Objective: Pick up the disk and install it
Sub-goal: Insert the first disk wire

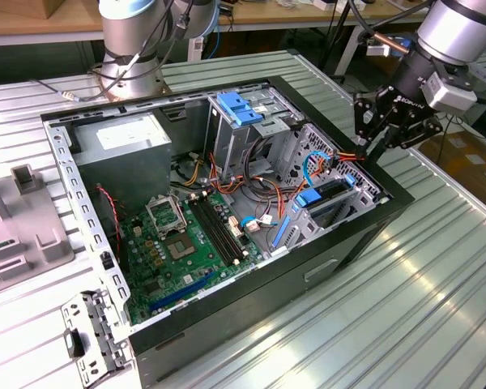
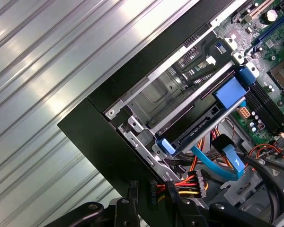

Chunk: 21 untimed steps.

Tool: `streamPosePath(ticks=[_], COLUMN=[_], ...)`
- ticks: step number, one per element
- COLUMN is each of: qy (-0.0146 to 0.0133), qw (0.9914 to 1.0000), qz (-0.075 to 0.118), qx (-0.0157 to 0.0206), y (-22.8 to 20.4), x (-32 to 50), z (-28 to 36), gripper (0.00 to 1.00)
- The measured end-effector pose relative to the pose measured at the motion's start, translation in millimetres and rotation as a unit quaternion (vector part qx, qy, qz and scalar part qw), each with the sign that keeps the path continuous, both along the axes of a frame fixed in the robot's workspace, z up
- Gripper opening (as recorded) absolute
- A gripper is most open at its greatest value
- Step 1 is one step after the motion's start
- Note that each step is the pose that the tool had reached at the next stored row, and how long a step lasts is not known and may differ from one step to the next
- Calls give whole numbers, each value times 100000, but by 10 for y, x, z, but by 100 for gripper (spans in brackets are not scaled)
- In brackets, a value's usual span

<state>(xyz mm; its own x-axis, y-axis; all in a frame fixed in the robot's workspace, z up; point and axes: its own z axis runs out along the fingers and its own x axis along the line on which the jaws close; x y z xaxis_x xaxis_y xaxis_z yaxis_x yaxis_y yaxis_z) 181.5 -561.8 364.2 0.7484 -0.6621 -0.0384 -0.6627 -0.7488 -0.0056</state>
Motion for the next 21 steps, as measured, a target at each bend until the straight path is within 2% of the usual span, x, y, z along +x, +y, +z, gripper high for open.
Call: streamPosePath(ticks=[2,11,13,14,16,19,21], qy=[-1,0,2,1,0,1,0], qw=[100000,100000,100000,99999,99991,99977,99972], qz=[1,1,1,1,4,3,0], qx=[-10,9,151,336,1314,2146,2350], y=[0,0,0,4,5,5,6], x=[1,1,2,1,2,2,1], z=[1,2,16,31,44,53,54], gripper=[18,18,18,18,17,17,17])
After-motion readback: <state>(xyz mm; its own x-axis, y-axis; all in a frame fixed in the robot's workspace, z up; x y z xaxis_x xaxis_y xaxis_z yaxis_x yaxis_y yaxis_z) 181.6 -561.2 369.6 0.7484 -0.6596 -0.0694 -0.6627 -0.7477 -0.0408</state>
